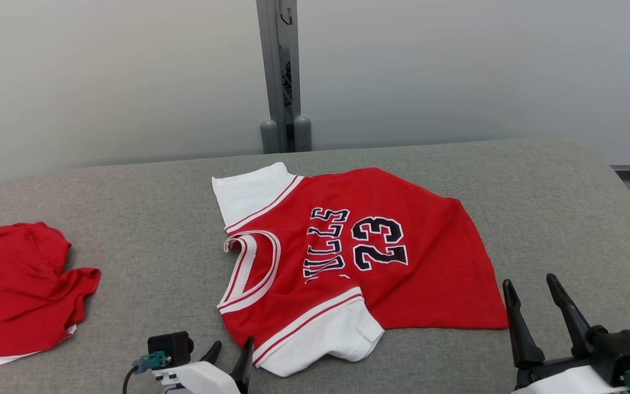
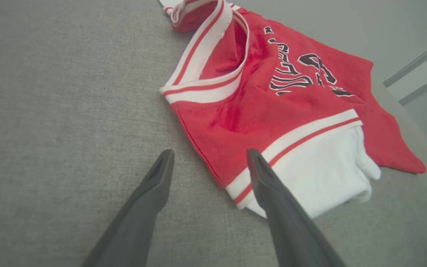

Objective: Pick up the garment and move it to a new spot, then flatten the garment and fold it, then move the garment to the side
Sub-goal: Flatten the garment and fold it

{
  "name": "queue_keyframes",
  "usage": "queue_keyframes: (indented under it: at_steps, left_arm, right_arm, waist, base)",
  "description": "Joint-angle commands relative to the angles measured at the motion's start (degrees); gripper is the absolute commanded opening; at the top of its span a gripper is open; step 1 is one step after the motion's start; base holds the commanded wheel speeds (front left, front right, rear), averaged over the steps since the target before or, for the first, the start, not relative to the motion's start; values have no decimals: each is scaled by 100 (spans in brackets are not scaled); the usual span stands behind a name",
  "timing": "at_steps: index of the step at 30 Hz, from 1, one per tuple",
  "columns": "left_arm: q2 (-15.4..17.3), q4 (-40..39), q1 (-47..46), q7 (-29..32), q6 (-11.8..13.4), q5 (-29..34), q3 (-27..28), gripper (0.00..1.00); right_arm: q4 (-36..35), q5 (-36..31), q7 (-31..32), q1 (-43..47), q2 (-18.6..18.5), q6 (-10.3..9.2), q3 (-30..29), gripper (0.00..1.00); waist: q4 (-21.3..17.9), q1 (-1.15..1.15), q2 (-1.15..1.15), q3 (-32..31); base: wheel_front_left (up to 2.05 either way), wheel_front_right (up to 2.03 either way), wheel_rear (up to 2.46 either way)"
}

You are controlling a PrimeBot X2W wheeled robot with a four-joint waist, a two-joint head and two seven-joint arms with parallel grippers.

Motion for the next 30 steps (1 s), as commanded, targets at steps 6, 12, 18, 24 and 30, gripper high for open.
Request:
queue_keyframes:
  at_steps: [6, 12, 18, 24, 30]
  left_arm:
    - [26, 504, -371, 84, -14, -347, -226, 100]
    - [22, 837, -586, 171, -117, -797, -443, 100]
    - [39, 1008, -938, -302, -174, -861, -509, 0]
    - [325, 917, -1404, -743, 88, -424, -341, 0]
    - [602, 136, -1409, -751, 652, 447, 201, 0]
  right_arm:
    - [57, 14, -12, -119, -20, 1, 83, 100]
    - [48, 26, -12, -175, -21, 1, 101, 100]
    - [27, 30, -12, -189, -22, 1, 126, 100]
    - [12, 31, -12, -232, -20, 1, 145, 100]
    - [46, 44, -12, -310, -18, 1, 238, 100]
  waist:
    - [-228, 0, 0, 71]
    - [-372, 0, 0, 115]
    - [-453, 0, 0, 152]
    - [-519, 0, 0, 246]
    - [-651, 0, 0, 386]
  base:
    - [0, 0, 0]
    - [0, 0, 0]
    - [0, 0, 0]
    - [0, 0, 0]
    - [0, 0, 0]
